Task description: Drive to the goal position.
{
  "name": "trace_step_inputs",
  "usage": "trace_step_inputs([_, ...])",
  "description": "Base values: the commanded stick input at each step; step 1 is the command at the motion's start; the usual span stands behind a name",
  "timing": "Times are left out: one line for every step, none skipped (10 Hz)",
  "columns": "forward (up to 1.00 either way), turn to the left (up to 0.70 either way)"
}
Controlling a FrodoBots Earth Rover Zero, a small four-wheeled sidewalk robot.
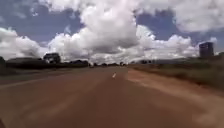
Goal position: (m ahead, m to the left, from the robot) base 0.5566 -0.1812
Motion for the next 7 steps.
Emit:
trace_step_inputs([1.00,0.00])
trace_step_inputs([1.00,0.00])
trace_step_inputs([1.00,0.00])
trace_step_inputs([1.00,0.00])
trace_step_inputs([1.00,0.00])
trace_step_inputs([1.00,0.00])
trace_step_inputs([1.00,0.00])
